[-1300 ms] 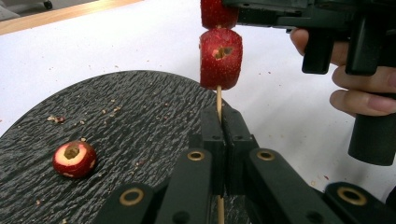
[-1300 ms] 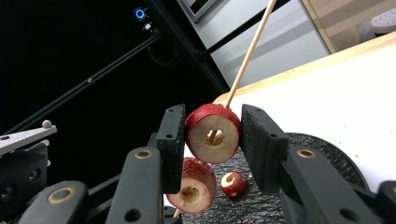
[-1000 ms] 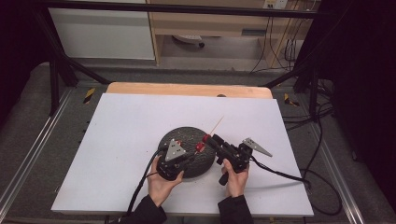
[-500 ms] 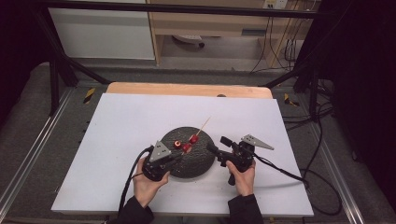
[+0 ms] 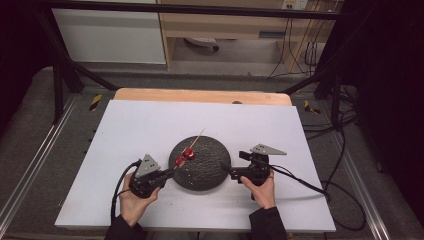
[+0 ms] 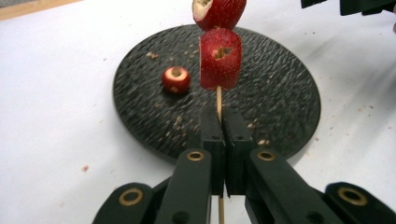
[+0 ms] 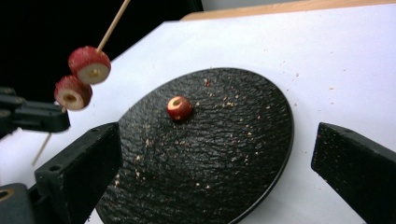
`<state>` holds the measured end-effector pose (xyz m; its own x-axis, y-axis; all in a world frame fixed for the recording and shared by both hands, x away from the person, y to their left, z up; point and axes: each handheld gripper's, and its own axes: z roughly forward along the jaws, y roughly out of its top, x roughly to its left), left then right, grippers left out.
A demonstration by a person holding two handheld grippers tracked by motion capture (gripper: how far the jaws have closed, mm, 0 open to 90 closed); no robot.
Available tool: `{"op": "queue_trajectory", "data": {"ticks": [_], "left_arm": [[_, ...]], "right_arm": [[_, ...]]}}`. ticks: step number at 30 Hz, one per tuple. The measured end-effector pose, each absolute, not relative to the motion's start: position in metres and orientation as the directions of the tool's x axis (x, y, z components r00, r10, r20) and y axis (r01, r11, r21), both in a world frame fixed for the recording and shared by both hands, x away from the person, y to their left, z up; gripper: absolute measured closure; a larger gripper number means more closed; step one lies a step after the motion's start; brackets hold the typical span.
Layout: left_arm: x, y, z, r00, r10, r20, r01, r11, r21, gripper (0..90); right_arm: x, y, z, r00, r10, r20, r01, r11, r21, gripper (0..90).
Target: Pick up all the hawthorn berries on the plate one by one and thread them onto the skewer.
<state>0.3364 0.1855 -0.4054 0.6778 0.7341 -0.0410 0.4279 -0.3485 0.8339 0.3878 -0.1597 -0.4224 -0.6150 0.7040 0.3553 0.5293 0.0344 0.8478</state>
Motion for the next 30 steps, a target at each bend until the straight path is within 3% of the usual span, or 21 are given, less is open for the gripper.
{"op": "queue_trajectory", "data": {"ticks": [13, 30], "left_arm": [[0.332, 0.215, -0.41, 0.655, 0.755, -0.034, 0.442, -0.346, 0.827, 88.5], [0.336, 0.234, -0.418, 0.642, 0.765, -0.049, 0.458, -0.331, 0.825, 88.5]], "right_arm": [[0.402, -0.121, -0.403, -0.686, 0.699, 0.202, 0.53, 0.291, 0.796, 1.7], [0.424, -0.085, -0.393, -0.702, 0.688, 0.182, 0.555, 0.37, 0.745, 1.8]]}}
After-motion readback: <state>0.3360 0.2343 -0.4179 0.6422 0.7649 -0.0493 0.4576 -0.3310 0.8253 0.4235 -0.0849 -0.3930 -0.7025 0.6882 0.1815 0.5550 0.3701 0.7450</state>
